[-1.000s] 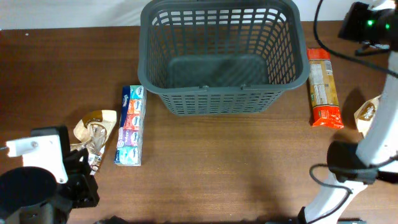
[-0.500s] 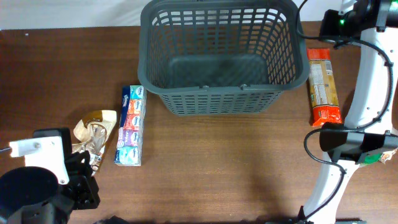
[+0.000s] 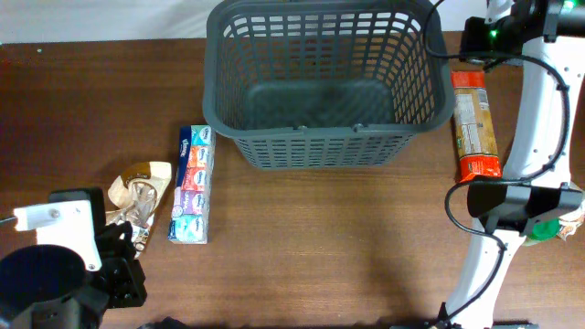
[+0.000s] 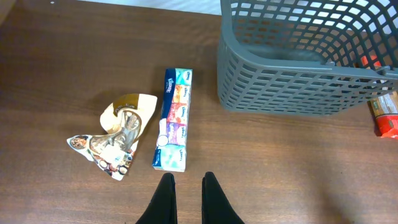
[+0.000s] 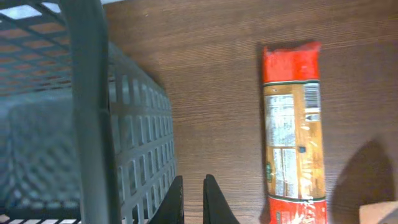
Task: Pack container
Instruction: 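Release the basket and withdraw both grippers, left to rest, then move the right gripper down over the green-capped seasoning jar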
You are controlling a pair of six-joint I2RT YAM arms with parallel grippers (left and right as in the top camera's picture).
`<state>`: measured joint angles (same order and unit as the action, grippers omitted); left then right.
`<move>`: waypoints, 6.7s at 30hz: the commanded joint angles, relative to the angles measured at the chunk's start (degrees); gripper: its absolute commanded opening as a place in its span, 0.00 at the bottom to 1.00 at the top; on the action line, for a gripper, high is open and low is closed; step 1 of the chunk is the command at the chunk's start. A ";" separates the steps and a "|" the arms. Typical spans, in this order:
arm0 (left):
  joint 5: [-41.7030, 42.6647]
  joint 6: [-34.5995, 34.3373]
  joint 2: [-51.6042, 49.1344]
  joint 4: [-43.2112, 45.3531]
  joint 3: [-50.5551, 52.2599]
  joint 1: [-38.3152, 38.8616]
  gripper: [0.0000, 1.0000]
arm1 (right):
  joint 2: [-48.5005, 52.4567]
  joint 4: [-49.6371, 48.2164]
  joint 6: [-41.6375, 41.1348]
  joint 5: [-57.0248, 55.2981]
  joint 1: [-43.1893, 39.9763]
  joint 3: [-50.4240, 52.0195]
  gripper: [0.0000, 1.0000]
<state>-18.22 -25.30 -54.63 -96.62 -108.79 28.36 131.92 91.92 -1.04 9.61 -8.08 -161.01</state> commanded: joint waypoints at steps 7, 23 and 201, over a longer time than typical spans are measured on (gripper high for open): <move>0.39 -0.35 -0.02 -0.04 -0.04 -0.02 0.02 | 0.68 0.11 2.34 4.37 -0.17 0.74 0.04; 0.39 -0.33 -0.02 -0.04 -0.04 -0.02 0.02 | 0.68 0.87 2.78 4.35 2.73 0.74 0.04; -28.89 2.03 -0.02 -0.04 -0.04 -0.02 1.00 | -32.74 -34.73 -15.91 -7.69 -37.64 93.64 0.99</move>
<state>-47.09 -23.35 -54.63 -96.66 -108.79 28.36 98.98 57.82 -16.14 1.23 -45.63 -68.14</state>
